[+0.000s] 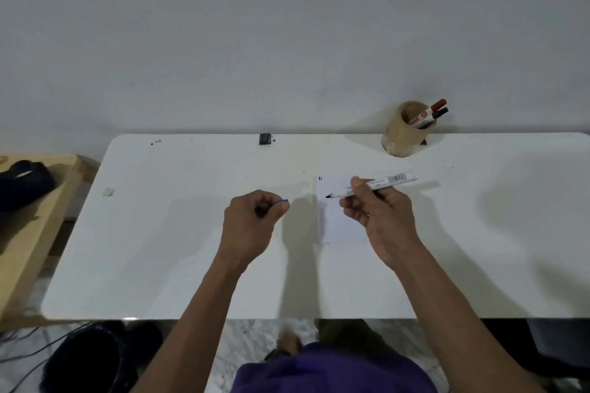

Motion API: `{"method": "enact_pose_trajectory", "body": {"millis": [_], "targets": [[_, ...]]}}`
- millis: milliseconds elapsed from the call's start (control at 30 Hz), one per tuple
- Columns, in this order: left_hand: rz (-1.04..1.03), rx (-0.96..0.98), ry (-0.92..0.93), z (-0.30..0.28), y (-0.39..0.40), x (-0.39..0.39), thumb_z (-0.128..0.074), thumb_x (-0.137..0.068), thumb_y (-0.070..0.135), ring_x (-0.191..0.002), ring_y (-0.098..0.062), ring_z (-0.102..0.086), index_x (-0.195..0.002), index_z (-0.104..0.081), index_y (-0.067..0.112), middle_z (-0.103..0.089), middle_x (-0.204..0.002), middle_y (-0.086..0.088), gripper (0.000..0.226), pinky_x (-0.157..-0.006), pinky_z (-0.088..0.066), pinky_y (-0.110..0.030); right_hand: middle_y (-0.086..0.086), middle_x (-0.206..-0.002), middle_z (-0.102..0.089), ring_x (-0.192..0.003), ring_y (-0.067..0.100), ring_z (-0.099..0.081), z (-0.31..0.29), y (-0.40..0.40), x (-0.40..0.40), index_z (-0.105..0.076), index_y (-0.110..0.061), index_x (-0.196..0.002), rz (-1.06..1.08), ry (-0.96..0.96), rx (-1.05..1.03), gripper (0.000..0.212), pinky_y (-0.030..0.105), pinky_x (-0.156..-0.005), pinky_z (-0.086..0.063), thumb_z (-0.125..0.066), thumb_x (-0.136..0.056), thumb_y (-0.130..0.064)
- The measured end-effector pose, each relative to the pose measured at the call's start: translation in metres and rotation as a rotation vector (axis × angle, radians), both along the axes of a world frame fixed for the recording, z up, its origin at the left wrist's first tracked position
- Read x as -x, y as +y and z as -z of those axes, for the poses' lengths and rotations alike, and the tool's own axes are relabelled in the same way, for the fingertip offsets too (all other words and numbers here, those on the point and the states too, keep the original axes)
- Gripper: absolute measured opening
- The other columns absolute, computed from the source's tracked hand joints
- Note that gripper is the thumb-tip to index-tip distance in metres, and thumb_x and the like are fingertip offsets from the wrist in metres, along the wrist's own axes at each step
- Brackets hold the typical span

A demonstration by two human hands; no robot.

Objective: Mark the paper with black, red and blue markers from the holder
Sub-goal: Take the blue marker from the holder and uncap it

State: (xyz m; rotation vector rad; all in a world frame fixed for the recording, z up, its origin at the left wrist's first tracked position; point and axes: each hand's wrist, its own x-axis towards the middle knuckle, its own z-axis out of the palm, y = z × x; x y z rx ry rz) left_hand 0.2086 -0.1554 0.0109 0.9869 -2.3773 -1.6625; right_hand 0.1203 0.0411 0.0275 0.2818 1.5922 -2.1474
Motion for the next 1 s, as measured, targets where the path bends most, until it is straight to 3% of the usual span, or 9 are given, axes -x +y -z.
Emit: {"method": "enact_pose_trajectory", "body": {"millis": [100, 233, 433, 767, 900, 1000], "targets": [[-0.017, 0.162, -0.03, 0.009, -0.005, 0.032, -0.076, -0.085, 0.024, -0.059, -0.006, -0.058, -0.085, -0.071, 0.016, -0.07, -0.073, 0.002, 0.009, -0.061, -0.043, -0.016, 0.011, -0.08, -0.074, -0.07, 0.02, -0.071, 0.009, -0.001, 0.013, -0.072, -0.002, -0.097, -0.006, -0.004, -0.038, 0.013, 0.028, -0.067, -0.06, -0.07, -0.095, -0.015], [0.04, 0.364, -0.074, 0.028, -0.013, 0.076, -0.069, -0.091, 0.017, -0.072, -0.022, -0.063, -0.092, -0.069, 0.007, -0.067, -0.075, -0.002, 0.01, -0.071, -0.042, -0.024, 0.01, -0.08, -0.075, -0.071, 0.021, -0.071, 0.021, -0.001, 0.027, -0.073, -0.005, -0.095, -0.011, -0.028, -0.087, 0.011, 0.029, -0.068, -0.059, -0.072, -0.094, -0.016], [0.166, 0.534, -0.228, 0.057, -0.029, 0.118, -0.066, -0.093, 0.014, -0.082, -0.032, -0.063, -0.094, -0.066, 0.002, -0.069, -0.092, -0.015, 0.012, -0.075, -0.052, -0.04, 0.006, -0.076, -0.075, -0.07, 0.022, -0.071, 0.031, 0.006, 0.047, -0.073, -0.008, -0.09, -0.008, -0.059, -0.12, 0.008, 0.032, -0.068, -0.057, -0.072, -0.093, -0.015], [0.213, 0.536, -0.326, 0.064, -0.028, 0.126, -0.064, -0.095, 0.015, -0.09, -0.035, -0.063, -0.101, -0.066, 0.002, -0.065, -0.101, -0.016, 0.015, -0.077, -0.053, -0.041, 0.008, -0.078, -0.075, -0.071, 0.022, -0.071, 0.041, 0.006, 0.061, -0.073, -0.007, -0.09, -0.019, -0.079, -0.145, 0.008, 0.032, -0.069, -0.058, -0.074, -0.093, -0.015], [0.157, 0.542, -0.339, 0.052, -0.023, 0.117, -0.067, -0.092, 0.031, -0.112, -0.032, -0.059, -0.133, -0.054, 0.012, -0.058, -0.124, -0.011, 0.046, -0.083, -0.052, -0.044, 0.008, -0.079, -0.076, -0.071, 0.021, -0.073, 0.043, 0.005, 0.059, -0.072, -0.008, -0.09, -0.021, -0.064, -0.133, 0.006, 0.03, -0.066, -0.059, -0.074, -0.092, -0.014], [0.035, 0.567, -0.164, 0.043, -0.008, 0.096, -0.068, -0.089, 0.041, -0.119, -0.024, -0.054, -0.136, -0.05, 0.02, -0.056, -0.126, -0.004, 0.054, -0.081, -0.052, -0.043, 0.008, -0.079, -0.076, -0.073, 0.023, -0.075, 0.044, 0.006, 0.056, -0.072, -0.008, -0.09, 0.018, -0.022, -0.133, 0.006, 0.028, -0.066, -0.059, -0.078, -0.088, -0.007]]}}
